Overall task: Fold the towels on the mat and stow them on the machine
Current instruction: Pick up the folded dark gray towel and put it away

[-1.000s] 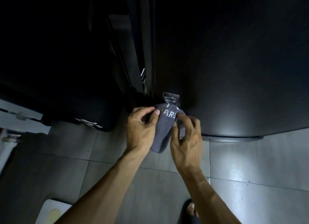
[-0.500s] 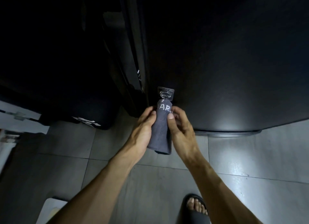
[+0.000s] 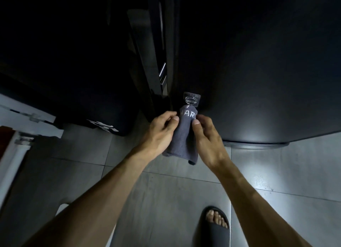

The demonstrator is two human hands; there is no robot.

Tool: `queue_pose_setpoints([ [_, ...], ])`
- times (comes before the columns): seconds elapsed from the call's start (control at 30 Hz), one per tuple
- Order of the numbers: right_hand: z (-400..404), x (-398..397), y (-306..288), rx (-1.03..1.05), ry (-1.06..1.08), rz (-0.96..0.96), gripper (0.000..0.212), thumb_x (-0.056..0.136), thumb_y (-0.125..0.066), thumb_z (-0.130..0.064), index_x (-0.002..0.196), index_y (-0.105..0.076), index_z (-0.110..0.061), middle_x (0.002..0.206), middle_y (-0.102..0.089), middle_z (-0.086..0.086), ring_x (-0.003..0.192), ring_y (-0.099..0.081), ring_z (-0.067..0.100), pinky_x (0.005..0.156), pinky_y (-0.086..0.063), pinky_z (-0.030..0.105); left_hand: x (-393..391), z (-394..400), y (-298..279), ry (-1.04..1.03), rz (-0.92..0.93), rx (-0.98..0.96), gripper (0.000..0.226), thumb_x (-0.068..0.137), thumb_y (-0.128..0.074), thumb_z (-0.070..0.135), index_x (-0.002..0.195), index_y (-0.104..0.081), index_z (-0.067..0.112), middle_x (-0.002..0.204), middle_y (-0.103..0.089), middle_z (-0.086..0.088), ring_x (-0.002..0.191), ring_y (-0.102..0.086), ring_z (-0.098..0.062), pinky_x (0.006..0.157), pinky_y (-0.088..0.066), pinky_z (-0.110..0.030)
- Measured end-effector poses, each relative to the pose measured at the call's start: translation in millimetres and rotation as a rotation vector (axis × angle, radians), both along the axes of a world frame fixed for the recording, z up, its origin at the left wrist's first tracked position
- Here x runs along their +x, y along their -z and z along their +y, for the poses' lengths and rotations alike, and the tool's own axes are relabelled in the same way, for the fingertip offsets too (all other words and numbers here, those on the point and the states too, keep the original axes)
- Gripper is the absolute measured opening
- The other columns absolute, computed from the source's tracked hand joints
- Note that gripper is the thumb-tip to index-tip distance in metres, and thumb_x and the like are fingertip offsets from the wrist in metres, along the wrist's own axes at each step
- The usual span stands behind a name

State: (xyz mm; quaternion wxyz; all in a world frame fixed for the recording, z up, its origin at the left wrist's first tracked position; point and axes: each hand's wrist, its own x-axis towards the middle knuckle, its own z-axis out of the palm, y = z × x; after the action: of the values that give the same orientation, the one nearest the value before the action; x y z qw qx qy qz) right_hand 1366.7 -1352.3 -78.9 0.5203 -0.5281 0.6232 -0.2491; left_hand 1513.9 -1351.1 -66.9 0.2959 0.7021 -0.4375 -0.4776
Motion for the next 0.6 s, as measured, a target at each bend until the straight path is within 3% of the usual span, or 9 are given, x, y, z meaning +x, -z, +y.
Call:
queue_pose_setpoints([
  [0.13, 1, -5, -38, -0.103, -0.076, 0.204, 0.045, 0.092, -0.041, -0.058, 0.128, -0.046, -0.031, 0.125, -0.052, -0.001, 0.114, -0.054, 0.023, 0.093, -0.05, 0.047, 11, 14, -21, 0.037, -0.185, -0.071, 0.024, 0.097, -0.053, 0.027, 0.119, -0.063, 0.023, 0.117, -0.063, 0.007, 0.111, -0.057, -0.007, 0.092, -0.044, -0.021],
  [0.33, 18, 3, -116, -0.218, -0.387, 0.567, 0.043, 0.096, -0.048, -0.039, 0.134, -0.043, -0.02, 0.121, -0.051, 0.004, 0.11, -0.049, 0.025, 0.093, -0.043, 0.045, 31, 61, -89, 0.15, -0.468, -0.124, 0.023, 0.092, -0.058, 0.027, 0.113, -0.065, 0.021, 0.111, -0.065, 0.005, 0.106, -0.059, -0.013, 0.092, -0.047, -0.032],
  [0.5, 34, 27, -202, -0.222, -0.629, 0.647, 0.049, 0.097, -0.049, -0.038, 0.141, -0.037, -0.024, 0.134, -0.047, 0.005, 0.122, -0.045, 0.026, 0.1, -0.036, 0.045, 43, 113, -168, 0.159, -0.672, -0.102, 0.034, 0.086, -0.051, 0.035, 0.109, -0.067, 0.018, 0.106, -0.069, -0.001, 0.099, -0.064, -0.022, 0.085, -0.045, -0.032],
  [0.6, 41, 44, -256, -0.305, -0.772, 0.655, 0.05, 0.096, -0.05, -0.039, 0.142, -0.037, -0.025, 0.137, -0.046, 0.004, 0.127, -0.042, 0.026, 0.103, -0.034, 0.044, 45, 146, -217, 0.143, -0.755, -0.047, 0.029, 0.084, -0.058, 0.031, 0.108, -0.068, 0.017, 0.101, -0.069, -0.003, 0.093, -0.065, -0.025, 0.082, -0.046, -0.035],
])
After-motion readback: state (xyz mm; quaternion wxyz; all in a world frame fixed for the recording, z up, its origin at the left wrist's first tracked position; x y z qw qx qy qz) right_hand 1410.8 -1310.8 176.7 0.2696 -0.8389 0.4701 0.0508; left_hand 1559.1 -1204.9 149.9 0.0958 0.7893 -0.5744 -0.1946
